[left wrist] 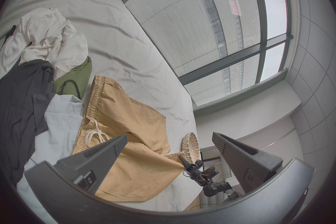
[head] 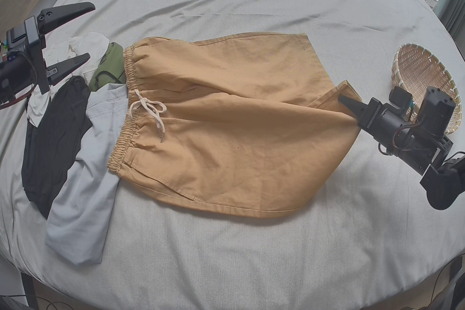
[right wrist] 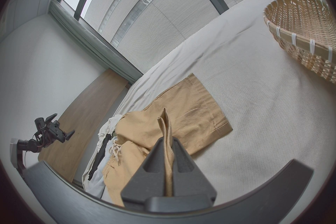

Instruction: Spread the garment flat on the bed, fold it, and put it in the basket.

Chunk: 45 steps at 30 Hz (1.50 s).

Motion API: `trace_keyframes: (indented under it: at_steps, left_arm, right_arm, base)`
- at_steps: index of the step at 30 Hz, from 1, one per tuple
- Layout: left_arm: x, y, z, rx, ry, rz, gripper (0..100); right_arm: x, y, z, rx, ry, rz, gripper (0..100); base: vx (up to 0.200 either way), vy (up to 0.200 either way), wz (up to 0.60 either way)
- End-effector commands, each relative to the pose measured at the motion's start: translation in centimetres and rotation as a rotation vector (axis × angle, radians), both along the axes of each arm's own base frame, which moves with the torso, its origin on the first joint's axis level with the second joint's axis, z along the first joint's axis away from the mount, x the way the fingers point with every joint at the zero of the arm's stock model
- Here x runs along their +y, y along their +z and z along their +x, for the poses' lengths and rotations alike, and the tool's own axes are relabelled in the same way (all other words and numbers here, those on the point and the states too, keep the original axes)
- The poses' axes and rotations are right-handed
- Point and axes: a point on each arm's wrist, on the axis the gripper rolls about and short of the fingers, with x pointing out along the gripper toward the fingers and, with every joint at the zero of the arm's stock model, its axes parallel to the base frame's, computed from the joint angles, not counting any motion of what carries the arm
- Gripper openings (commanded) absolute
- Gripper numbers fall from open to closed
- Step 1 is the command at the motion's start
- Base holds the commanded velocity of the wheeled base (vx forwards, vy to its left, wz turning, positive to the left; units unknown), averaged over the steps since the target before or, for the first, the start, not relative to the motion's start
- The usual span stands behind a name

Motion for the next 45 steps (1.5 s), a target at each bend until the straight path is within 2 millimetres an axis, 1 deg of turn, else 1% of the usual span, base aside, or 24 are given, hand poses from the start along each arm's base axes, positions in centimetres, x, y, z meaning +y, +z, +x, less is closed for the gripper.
trace_keyframes:
  at_steps: [1, 2, 3, 4, 5, 7, 10, 11, 13, 16, 17, 19, 22, 26, 29, 31, 33, 40, 45]
  left_arm:
    - [0.0, -0.2, 0.1, 0.007, -0.001, 0.0, 100]
    - [0.0, -0.2, 0.1, 0.007, -0.001, 0.0, 100]
    - [0.0, -0.3, 0.1, 0.01, 0.001, 0.001, 100]
    - [0.0, -0.4, 0.1, 0.015, 0.001, 0.001, 100]
    - [0.0, -0.5, 0.1, 0.016, 0.001, 0.001, 100]
    - [0.0, -0.5, 0.1, 0.018, 0.001, 0.001, 100]
    - [0.0, -0.7, 0.1, 0.021, 0.001, 0.002, 100]
    - [0.0, -0.8, 0.1, 0.025, 0.001, 0.002, 100]
    - [0.0, -1.0, 0.1, 0.023, 0.002, 0.002, 100]
    - [0.0, -1.4, 0.1, 0.019, 0.002, 0.001, 100]
    - [0.0, -1.4, 0.1, 0.019, 0.002, 0.001, 100]
    - [0.0, -1.9, 0.1, 0.015, 0.002, 0.001, 100]
    - [0.0, -2.2, 0.2, 0.001, 0.004, -0.002, 100]
    - [0.0, -2.3, 0.2, -0.007, 0.003, -0.003, 100]
    - [0.0, -2.3, 0.2, -0.01, 0.0, -0.003, 100]
    - [0.0, -2.2, 0.2, -0.012, 0.002, -0.002, 100]
    - [0.0, -2.2, 0.1, -0.012, 0.001, -0.002, 100]
    - [0.0, -2.3, 0.1, -0.01, 0.001, 0.0, 100]
    - [0.0, -2.4, 0.0, -0.007, 0.001, 0.0, 100]
  right_arm:
    - [0.1, -2.0, 3.2, 0.037, -0.059, -0.011, 0]
    - [0.1, -2.0, 3.2, 0.037, -0.059, -0.011, 0]
    - [-0.1, -2.3, 4.0, 0.037, -0.086, -0.011, 0]
    - [-0.2, -2.2, 4.3, 0.023, -0.102, -0.006, 0]
    - [-0.3, -2.0, 4.5, 0.007, -0.114, 0.0, 100]
    - [-0.5, -1.6, 4.5, -0.022, -0.137, 0.011, 100]
    - [-1.1, -1.7, 4.0, -0.014, -0.152, 0.007, 100]
    - [-1.7, -1.5, 3.2, -0.01, -0.163, 0.004, 100]
    - [-2.3, -1.7, 2.3, 0.006, -0.172, -0.002, 100]
    - [-3.0, -2.2, 1.2, 0.034, -0.186, -0.01, 100]
    - [-3.0, -2.2, 1.2, 0.034, -0.186, -0.01, 100]
    - [-3.3, -3.2, -0.1, 0.077, -0.183, -0.025, 100]
    - [-3.3, -4.5, -1.2, 0.128, -0.138, -0.045, 100]
    - [-2.9, -5.3, -2.0, 0.151, -0.078, -0.052, 100]
    - [-2.0, -5.7, -2.2, 0.147, -0.04, -0.054, 100]
    - [-1.8, -5.9, -2.2, 0.152, -0.034, -0.055, 100]
    - [-1.1, -7.1, -1.5, 0.159, -0.014, -0.058, 100]
    - [0.5, -8.7, -1.0, 0.13, 0.032, -0.049, 100]
    - [0.9, -8.6, -1.8, 0.119, 0.07, -0.046, 100]
  base:
    - [0.0, 0.0, 0.0]
    - [0.0, 0.0, 0.0]
    - [0.0, 0.0, 0.0]
    - [0.0, 0.0, 0.0]
    - [0.0, 0.0, 0.0]
    - [0.0, 0.0, 0.0]
    - [0.0, 0.0, 0.0]
    - [0.0, 0.0, 0.0]
    - [0.0, 0.0, 0.0]
    - [0.0, 0.0, 0.0]
    - [0.0, 0.0, 0.0]
    - [0.0, 0.0, 0.0]
    - [0.0, 0.0, 0.0]
    - [0.0, 0.0, 0.0]
    - [0.0, 0.0, 0.0]
    - [0.0, 0.0, 0.0]
    - [0.0, 0.0, 0.0]
    - [0.0, 0.0, 0.0]
    - [0.0, 0.0, 0.0]
